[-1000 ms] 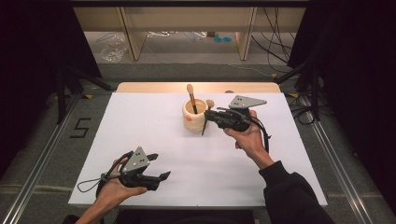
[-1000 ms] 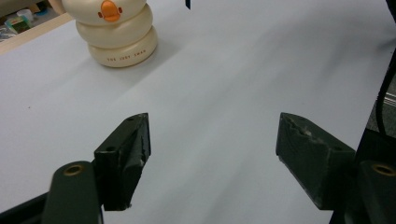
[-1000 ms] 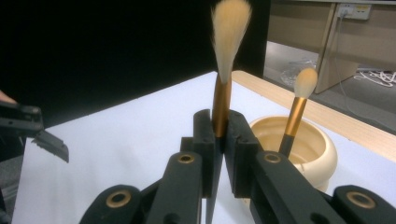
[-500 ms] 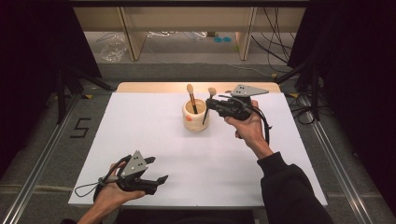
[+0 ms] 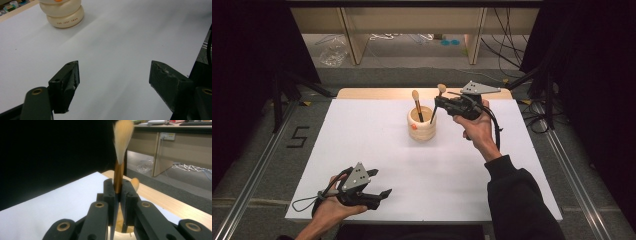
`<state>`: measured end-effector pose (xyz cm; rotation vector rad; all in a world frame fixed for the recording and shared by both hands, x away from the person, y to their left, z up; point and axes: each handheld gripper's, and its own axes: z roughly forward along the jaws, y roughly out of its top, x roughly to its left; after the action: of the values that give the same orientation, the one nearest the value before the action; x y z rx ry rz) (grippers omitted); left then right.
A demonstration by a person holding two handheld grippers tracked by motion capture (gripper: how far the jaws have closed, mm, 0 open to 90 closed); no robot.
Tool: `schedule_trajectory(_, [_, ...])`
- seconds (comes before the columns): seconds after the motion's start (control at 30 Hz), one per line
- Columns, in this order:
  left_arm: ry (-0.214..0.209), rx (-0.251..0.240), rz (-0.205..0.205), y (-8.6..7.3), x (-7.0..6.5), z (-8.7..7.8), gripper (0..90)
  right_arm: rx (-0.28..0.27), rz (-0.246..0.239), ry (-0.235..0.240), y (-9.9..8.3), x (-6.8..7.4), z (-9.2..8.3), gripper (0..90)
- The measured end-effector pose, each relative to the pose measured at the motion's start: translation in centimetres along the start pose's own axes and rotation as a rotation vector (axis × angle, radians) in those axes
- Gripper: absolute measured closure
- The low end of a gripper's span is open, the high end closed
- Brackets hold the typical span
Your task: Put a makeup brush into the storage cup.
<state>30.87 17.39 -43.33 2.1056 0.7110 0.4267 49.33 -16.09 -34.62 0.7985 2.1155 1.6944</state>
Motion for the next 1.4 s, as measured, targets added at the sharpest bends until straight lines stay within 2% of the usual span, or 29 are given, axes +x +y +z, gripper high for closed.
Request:
schedule_trajectory(0.13, [0.0, 0.007, 0.0, 0.0, 0.0, 0.0, 24.5, -0.018, -0.006, -0.016, 0.4, -0.5, 0.4, 84.7])
schedule_trajectory(0.23, [-0.008, 0.004, -0.001, -0.1, 0.1, 0.1, 24.5, -0.016, 0.001, -0.02, 0.5, -0.7, 0.7, 84.7])
schedule_trajectory(0.4, [0.0, -0.008, -0.015, -0.1, -0.1, 0.1, 24.4, -0.01, 0.007, -0.029, 0.3, -1.0, 1.4, 84.7])
schedule_trajectory(0.43, [0.0, 0.004, -0.002, 0.0, 0.0, 0.0, 24.4, -0.012, 0.001, -0.035, 0.2, -1.1, 1.5, 84.7])
schedule_trajectory(0.57, [-0.008, 0.001, 0.0, -0.1, 0.1, 0.1, 24.3, -0.012, 0.01, -0.038, 0.1, -1.3, 1.9, 84.7])
schedule_trajectory(0.6, [-0.007, -0.005, -0.007, -0.1, 0.0, 0.1, 24.3, -0.02, -0.005, -0.046, 0.2, -1.4, 2.0, 84.7])
schedule_trajectory(0.63, [-0.006, -0.008, 0.011, 0.0, 0.1, 0.1, 24.3, -0.02, 0.0, -0.042, 0.2, -1.4, 2.1, 84.7])
schedule_trajectory(0.7, [-0.007, -0.009, 0.008, 0.0, 0.0, 0.1, 24.3, -0.02, 0.006, -0.045, 0.3, -1.3, 2.2, 84.7])
schedule_trajectory(0.73, [-0.007, -0.008, -0.011, 0.0, -0.1, 0.1, 24.3, -0.021, 0.005, -0.042, 0.4, -1.3, 2.3, 84.7])
schedule_trajectory(0.77, [-0.009, -0.01, -0.014, -0.1, -0.1, 0.2, 24.3, -0.024, 0.001, -0.048, 0.4, -1.3, 2.5, 84.7])
schedule_trajectory(0.87, [-0.003, -0.008, -0.012, 0.0, -0.1, 0.1, 24.3, -0.02, 0.007, -0.043, 0.4, -1.3, 2.9, 84.7])
schedule_trajectory(0.9, [0.0, -0.011, -0.014, 0.0, -0.1, 0.1, 24.3, -0.032, -0.011, -0.047, 0.4, -1.5, 3.1, 84.7])
schedule_trajectory(0.97, [0.002, -0.007, -0.009, -0.1, -0.1, 0.0, 24.2, -0.021, 0.007, -0.05, 0.3, -1.4, 3.3, 84.7])
schedule_trajectory(1.03, [0.001, -0.004, -0.005, -0.1, 0.0, 0.0, 24.2, -0.026, -0.005, -0.054, 0.2, -1.7, 3.5, 84.7])
schedule_trajectory(1.07, [-0.003, -0.009, -0.012, -0.1, -0.1, 0.1, 24.2, -0.022, 0.012, -0.057, 0.2, -1.6, 3.5, 84.7])
schedule_trajectory(1.1, [-0.006, -0.01, -0.012, -0.1, -0.1, 0.1, 24.2, -0.013, 0.009, -0.056, 0.1, -1.7, 3.5, 84.7])
schedule_trajectory(1.13, [-0.013, 0.004, 0.003, -0.1, -0.1, 0.1, 24.2, -0.022, 0.001, -0.059, 0.0, -1.8, 3.6, 84.7])
schedule_trajectory(1.2, [-0.006, -0.002, 0.012, -0.1, -0.1, 0.1, 24.2, -0.019, -0.005, -0.064, -0.1, -1.8, 3.7, 84.7])
schedule_trajectory(1.33, [-0.007, 0.001, 0.007, -0.1, -0.2, 0.1, 24.2, -0.004, 0.014, -0.062, -0.4, -1.9, 3.9, 84.7])
schedule_trajectory(1.37, [-0.007, -0.007, 0.028, -0.1, 0.0, 0.1, 24.2, -0.004, 0.005, -0.07, -0.5, -2.0, 4.0, 84.7])
schedule_trajectory(1.4, [-0.007, -0.01, -0.001, -0.1, -0.2, 0.2, 24.2, -0.004, -0.002, -0.071, -0.6, -2.0, 4.0, 84.7])
